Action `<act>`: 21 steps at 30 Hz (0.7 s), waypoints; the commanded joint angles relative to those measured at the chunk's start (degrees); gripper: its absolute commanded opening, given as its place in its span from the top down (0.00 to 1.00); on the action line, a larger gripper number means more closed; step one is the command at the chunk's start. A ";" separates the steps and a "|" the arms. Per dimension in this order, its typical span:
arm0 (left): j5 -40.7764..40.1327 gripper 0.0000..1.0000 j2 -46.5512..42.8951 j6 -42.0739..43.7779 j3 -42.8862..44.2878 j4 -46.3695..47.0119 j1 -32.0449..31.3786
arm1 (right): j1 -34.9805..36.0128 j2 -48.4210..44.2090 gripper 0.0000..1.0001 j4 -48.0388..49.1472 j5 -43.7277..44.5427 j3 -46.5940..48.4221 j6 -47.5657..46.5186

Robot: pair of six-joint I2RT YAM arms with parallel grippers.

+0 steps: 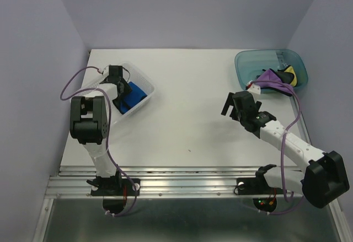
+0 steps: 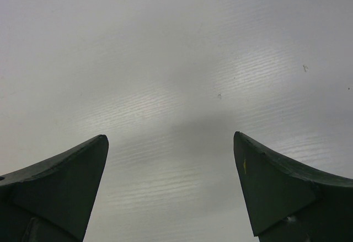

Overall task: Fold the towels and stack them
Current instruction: Neatly place the folded towel into the bin

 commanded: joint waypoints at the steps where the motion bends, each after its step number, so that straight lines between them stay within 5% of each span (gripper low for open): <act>1: -2.70 0.53 1.68 -1.21 3.09 -3.19 1.01 | -0.33 0.10 0.00 0.22 2.30 1.75 -0.68; 14: 0.89 0.49 -3.40 -1.04 1.86 -3.90 1.54 | -0.33 -0.17 0.00 0.04 1.95 2.28 -0.33; 21: 6.33 0.27 -17.89 1.41 1.69 -3.81 1.54 | -0.42 -0.26 0.00 -0.23 2.39 4.47 -0.25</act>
